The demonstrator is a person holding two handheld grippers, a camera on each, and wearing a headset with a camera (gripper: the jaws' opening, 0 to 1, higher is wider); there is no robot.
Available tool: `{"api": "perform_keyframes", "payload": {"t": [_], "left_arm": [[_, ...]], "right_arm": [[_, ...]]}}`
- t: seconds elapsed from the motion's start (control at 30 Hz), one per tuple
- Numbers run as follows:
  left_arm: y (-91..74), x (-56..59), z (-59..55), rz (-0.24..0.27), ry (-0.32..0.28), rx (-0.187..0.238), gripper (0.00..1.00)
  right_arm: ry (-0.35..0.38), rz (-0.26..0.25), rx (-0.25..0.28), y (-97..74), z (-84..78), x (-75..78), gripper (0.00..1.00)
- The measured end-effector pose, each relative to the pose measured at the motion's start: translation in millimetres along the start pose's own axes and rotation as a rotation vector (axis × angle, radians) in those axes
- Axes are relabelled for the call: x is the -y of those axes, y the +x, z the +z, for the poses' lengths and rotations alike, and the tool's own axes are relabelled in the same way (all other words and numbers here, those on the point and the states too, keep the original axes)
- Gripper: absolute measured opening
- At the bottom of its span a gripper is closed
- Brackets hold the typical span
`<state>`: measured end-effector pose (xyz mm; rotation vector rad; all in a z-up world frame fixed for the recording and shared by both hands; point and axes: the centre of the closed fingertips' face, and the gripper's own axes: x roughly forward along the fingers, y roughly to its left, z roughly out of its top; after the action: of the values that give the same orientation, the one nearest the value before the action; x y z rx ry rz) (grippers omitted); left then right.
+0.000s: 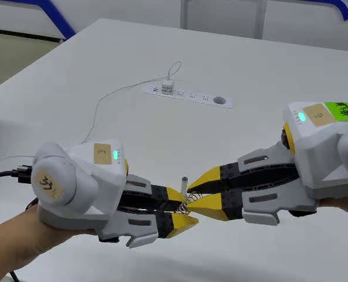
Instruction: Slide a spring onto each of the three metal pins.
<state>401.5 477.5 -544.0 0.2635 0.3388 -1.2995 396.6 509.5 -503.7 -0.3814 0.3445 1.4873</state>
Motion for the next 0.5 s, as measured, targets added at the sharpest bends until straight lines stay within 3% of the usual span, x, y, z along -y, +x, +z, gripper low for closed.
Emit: {"api": "perform_keyframes", "payload": {"t": [0.5], "left_arm": [[-1.4,0.1,-2.0,0.002,-0.004,-0.012,0.10]], "right_arm": [[0.089,0.008,0.016,6.3,2.2,0.1,0.11]]}}
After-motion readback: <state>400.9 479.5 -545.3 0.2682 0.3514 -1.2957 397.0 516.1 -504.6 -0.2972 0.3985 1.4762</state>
